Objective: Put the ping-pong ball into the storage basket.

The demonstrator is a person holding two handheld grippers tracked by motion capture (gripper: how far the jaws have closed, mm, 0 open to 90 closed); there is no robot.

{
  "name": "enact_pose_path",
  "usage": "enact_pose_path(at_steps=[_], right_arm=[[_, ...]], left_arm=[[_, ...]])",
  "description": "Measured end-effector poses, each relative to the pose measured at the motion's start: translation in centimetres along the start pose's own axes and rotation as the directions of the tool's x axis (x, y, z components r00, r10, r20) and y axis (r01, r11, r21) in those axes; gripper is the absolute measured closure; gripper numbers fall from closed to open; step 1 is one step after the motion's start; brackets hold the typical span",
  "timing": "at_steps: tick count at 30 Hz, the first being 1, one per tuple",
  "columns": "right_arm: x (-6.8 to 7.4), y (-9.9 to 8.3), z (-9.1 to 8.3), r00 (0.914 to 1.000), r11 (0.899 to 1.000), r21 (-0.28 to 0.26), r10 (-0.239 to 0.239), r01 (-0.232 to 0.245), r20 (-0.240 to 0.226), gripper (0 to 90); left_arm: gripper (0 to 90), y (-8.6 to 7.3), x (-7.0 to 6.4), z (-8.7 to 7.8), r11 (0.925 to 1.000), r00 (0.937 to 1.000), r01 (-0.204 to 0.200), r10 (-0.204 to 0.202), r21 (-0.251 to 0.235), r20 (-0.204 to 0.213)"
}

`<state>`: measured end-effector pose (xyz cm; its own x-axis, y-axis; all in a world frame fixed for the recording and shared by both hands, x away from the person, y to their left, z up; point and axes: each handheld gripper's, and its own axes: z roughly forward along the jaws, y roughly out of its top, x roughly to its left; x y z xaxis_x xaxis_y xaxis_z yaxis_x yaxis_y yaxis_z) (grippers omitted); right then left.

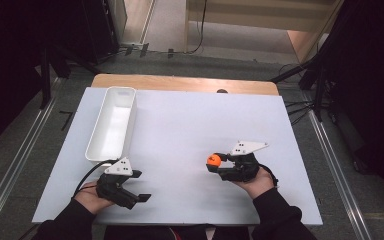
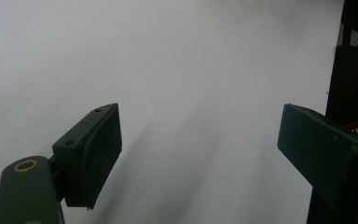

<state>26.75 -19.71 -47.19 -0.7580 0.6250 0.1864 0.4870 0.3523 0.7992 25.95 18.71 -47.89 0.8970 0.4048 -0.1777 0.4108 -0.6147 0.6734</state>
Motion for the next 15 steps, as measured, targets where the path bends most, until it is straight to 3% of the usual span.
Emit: enact_pose_path(at_steps=[15], right_arm=[[0.23, 0.48, 0.69, 0.9999, 1.000, 0.001, -0.006, 0.006, -0.010, 48.6]], left_arm=[[14.0, -0.01, 0.00, 0.00, 1.0000, 1.0000, -0.001, 0.001, 0.002, 0.001]])
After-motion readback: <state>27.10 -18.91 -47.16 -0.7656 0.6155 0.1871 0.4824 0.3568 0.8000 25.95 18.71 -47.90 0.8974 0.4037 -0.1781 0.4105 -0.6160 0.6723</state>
